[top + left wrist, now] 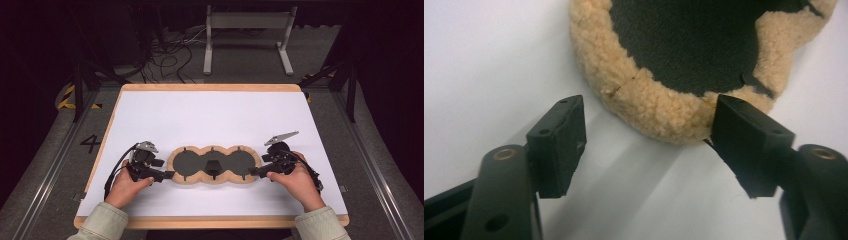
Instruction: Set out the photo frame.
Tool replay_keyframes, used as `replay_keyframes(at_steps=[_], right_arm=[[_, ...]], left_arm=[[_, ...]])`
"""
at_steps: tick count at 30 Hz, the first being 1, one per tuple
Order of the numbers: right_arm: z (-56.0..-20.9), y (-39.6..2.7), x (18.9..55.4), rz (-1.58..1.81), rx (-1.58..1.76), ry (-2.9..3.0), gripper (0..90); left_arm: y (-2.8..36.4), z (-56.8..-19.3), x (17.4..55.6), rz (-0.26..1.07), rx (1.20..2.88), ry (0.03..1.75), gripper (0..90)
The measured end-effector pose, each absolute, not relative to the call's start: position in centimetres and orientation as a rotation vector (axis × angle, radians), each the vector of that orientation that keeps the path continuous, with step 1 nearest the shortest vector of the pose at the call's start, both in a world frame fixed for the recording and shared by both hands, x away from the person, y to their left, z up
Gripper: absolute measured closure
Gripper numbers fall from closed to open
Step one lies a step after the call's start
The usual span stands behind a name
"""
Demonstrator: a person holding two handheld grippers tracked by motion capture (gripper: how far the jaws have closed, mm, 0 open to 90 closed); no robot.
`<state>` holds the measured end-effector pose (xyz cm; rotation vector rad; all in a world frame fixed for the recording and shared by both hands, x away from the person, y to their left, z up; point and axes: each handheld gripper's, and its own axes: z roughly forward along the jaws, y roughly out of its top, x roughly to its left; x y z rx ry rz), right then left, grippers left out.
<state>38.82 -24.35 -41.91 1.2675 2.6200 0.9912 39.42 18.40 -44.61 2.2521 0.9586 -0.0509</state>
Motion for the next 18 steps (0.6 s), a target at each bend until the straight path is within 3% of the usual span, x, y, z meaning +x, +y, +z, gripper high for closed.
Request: replay_keyframes(at_steps=[9, 18], right_arm=[[-43.6, -24.2, 39.1, 0.975, 1.349, 2.683, 14.1], [-43.8, -23.8, 38.7, 0.996, 1.356, 2.688, 8.9]], left_arm=[[18.2, -45.0, 39.5, -0.074, 2.270, 0.952, 23.0], [17.5, -44.9, 39.3, -0.153, 2.281, 0.912, 27.6]])
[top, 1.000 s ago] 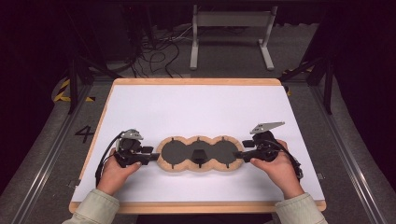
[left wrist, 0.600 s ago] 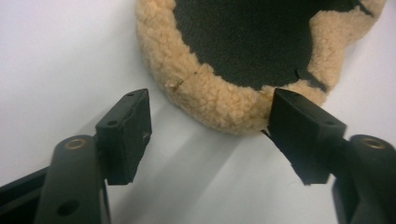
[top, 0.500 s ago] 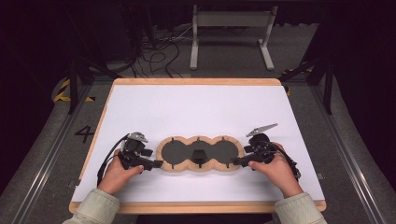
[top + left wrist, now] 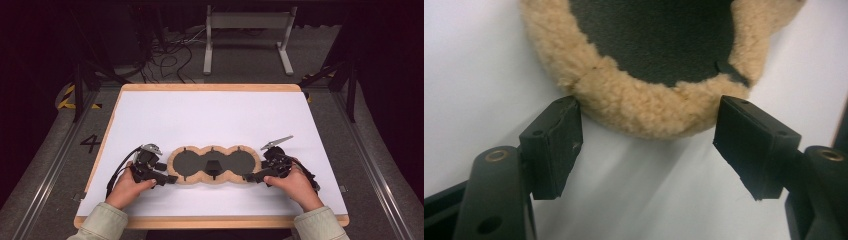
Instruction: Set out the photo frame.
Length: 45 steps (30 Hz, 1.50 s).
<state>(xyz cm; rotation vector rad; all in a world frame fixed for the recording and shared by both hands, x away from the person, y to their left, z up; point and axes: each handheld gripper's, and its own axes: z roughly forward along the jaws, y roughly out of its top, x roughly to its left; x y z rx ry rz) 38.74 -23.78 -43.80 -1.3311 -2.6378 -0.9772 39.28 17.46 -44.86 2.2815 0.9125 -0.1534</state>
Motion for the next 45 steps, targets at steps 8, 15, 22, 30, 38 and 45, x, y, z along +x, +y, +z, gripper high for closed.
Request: replay_keyframes(at_steps=[8, 15, 22, 30, 38, 45], right_arm=[[-43.7, -23.8, 38.8, -0.975, -1.362, -2.635, 14.4], [-44.0, -24.1, 38.7, -1.036, -1.422, -2.575, 14.6], [-44.1, -24.5, 38.9, -1.062, -1.446, -2.509, 13.7], [-43.6, -23.4, 38.4, -0.942, -1.462, -2.588, 12.6], [-43.1, -23.0, 38.3, -0.820, -1.455, -2.615, 19.3], [-43.0, -23.4, 38.5, -0.839, -1.495, -2.553, 23.0]], left_arm=[[17.3, -44.8, 39.3, -0.156, 2.273, 0.937, 27.8], [17.5, -44.9, 39.3, -0.172, 2.250, 0.954, 29.5], [17.5, -45.0, 39.2, -0.164, 2.239, 0.962, 30.7], [17.4, -45.0, 39.1, -0.142, 2.235, 0.965, 31.5], [17.3, -44.8, 39.1, -0.162, 2.233, 0.997, 31.8], [17.3, -44.8, 39.3, -0.152, 2.228, 1.000, 32.1]])
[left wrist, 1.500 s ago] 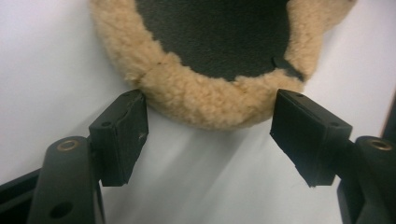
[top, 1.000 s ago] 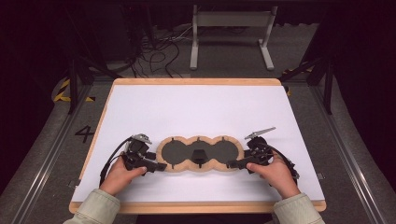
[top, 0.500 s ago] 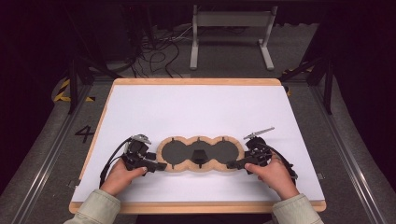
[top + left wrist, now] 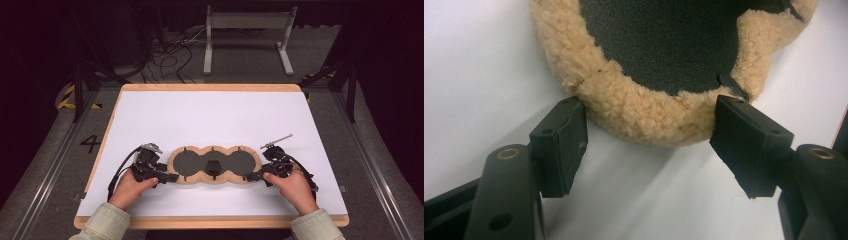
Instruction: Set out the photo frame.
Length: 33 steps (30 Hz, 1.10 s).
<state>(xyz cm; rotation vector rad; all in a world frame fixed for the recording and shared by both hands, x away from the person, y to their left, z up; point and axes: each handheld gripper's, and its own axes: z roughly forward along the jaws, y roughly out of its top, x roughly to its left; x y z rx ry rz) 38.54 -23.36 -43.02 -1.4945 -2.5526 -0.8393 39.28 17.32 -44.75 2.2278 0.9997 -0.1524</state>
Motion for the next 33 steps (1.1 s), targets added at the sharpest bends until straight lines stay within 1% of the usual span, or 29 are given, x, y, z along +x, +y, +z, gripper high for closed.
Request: replay_keyframes(at_steps=[4, 6, 7, 8, 9, 12, 13, 16, 17, 18, 21, 24, 26, 29, 33], right_arm=[[-42.9, -23.5, 38.6, -0.832, -1.490, -2.553, 24.3], [-42.7, -23.3, 38.5, -0.819, -1.474, -2.586, 24.4], [-42.5, -23.2, 38.5, -0.833, -1.472, -2.596, 24.8], [-42.3, -23.2, 38.4, -0.843, -1.478, -2.605, 27.3], [-42.1, -23.2, 38.3, -0.865, -1.476, -2.613, 27.4], [-41.5, -23.3, 38.1, -0.922, -1.497, -2.635, 35.8], [-41.4, -23.4, 38.1, -0.932, -1.503, -2.652, 38.7], [-41.0, -23.4, 37.7, -0.956, -1.562, -2.692, 48.3], [-40.8, -23.4, 37.6, -0.977, -1.595, -2.702, 50.6], [-40.7, -23.5, 37.5, -0.995, -1.612, -2.705, 52.3], [-40.0, -23.8, 37.0, -1.081, -1.687, -2.704, 59.0], [-39.5, -23.7, 36.6, -1.127, -1.695, -2.741, 62.5], [-39.3, -23.7, 36.4, -1.166, -1.696, -2.762, 63.7], [-39.2, -23.5, 36.3, -1.198, -1.692, -2.795, 64.1], [-39.3, -23.4, 36.2, -1.202, -1.704, -2.805, 65.7]], left_arm=[[17.3, -44.6, 39.3, -0.148, 2.209, 1.019, 32.7], [17.1, -44.2, 39.2, -0.103, 2.210, 1.025, 33.4], [17.1, -44.0, 39.0, -0.074, 2.210, 1.037, 35.1], [17.3, -43.8, 39.1, -0.040, 2.207, 1.034, 37.3], [17.3, -43.8, 39.0, -0.038, 2.192, 1.044, 38.8], [17.6, -43.5, 39.0, 0.005, 2.162, 1.065, 43.9], [17.6, -43.4, 38.9, 0.024, 2.162, 1.063, 46.9], [17.5, -43.1, 38.7, 0.067, 2.170, 1.061, 51.9], [17.4, -43.1, 38.6, 0.077, 2.168, 1.058, 56.1], [17.4, -42.9, 38.5, 0.095, 2.162, 1.052, 57.2], [17.5, -42.2, 38.0, 0.140, 2.092, 1.069, 64.3], [17.9, -41.3, 37.6, 0.200, 2.029, 1.069, 70.0], [18.1, -40.9, 37.4, 0.213, 1.997, 1.052, 70.7], [18.0, -40.8, 37.3, 0.255, 2.002, 1.052, 69.3], [17.8, -41.1, 37.3, 0.260, 2.001, 1.058, 70.1]])
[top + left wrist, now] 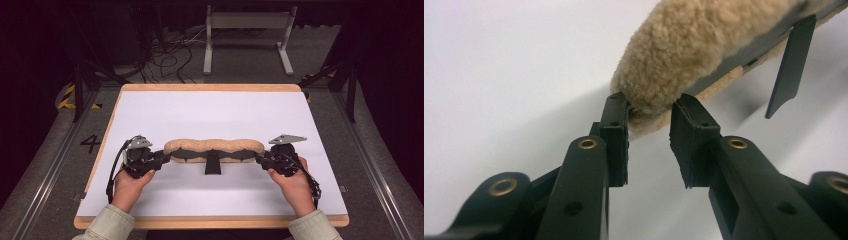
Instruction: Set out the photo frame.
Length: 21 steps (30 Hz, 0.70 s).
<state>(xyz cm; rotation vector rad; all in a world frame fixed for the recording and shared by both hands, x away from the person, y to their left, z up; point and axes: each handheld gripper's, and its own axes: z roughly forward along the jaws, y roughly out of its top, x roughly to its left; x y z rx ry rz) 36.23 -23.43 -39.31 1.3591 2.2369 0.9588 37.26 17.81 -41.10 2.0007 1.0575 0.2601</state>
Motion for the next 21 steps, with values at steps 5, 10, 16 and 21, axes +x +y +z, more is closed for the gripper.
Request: replay_keyframes(at_steps=[5, 10, 16, 21], right_arm=[[-39.3, -23.5, 36.2, 0.960, 1.353, 2.225, 65.9], [-39.4, -23.5, 36.2, 0.949, 1.341, 2.218, 65.9], [-40.0, -23.9, 36.3, 0.922, 1.335, 2.225, 65.7], [-40.6, -23.9, 36.5, 0.888, 1.334, 2.237, 65.5]], left_arm=[[17.8, -40.9, 37.1, 0.275, 1.989, 1.044, 70.5], [17.5, -41.3, 37.3, 0.289, 1.992, 1.042, 70.5], [16.9, -42.2, 37.8, 0.271, 2.011, 1.052, 70.5], [16.6, -42.6, 37.8, 0.284, 2.019, 1.049, 70.3]])
